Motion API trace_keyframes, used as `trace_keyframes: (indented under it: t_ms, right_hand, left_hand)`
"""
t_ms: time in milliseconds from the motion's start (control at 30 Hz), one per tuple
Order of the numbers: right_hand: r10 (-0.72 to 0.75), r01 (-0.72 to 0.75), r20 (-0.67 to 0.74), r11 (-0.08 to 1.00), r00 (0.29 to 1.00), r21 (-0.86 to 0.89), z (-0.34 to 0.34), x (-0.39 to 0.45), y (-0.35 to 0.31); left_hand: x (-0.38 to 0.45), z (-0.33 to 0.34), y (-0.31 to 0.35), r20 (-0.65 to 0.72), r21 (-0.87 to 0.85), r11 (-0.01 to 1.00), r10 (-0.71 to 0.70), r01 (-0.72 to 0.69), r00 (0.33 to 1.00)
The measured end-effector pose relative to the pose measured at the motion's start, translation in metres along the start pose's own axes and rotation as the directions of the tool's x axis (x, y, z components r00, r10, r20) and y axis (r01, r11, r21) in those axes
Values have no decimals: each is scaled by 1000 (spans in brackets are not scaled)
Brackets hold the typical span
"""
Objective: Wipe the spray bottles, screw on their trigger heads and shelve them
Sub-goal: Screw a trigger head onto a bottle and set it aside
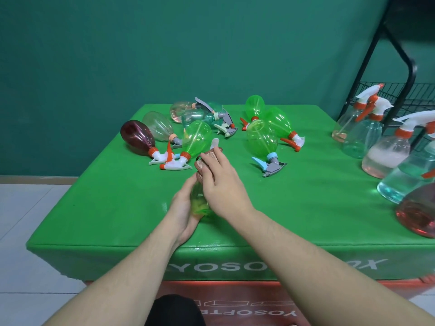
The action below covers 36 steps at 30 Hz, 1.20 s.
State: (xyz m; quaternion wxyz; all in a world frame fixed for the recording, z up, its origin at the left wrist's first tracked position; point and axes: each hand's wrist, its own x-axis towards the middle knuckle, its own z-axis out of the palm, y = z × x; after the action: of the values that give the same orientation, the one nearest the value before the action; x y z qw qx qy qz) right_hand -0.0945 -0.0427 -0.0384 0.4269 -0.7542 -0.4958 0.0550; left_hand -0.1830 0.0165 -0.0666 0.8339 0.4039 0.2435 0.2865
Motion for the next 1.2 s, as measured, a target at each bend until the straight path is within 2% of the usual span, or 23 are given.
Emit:
trace_keyframes:
  t_ms: [167,500,767,1200]
  right_hand:
    - [-183,179,-22,975,983,-131,4,-24,6]
    - [-415,412,56,859,908,-303,14,-59,25]
    - [-460,449,40,841,887,-301,13,-69,31]
    - [-367,338,-55,897,929,-284,9,-38,15]
  left_hand:
    - [1,-2,-1,20,-24,1000,1,0,1000]
    - [-2,-3,-1,-30,-38,999,-39,38,999]
    - [-2,-1,4,-5,-47,993,-110,109,994]
    - [2,-2,-1,30,-91,996,-8,10,1000]
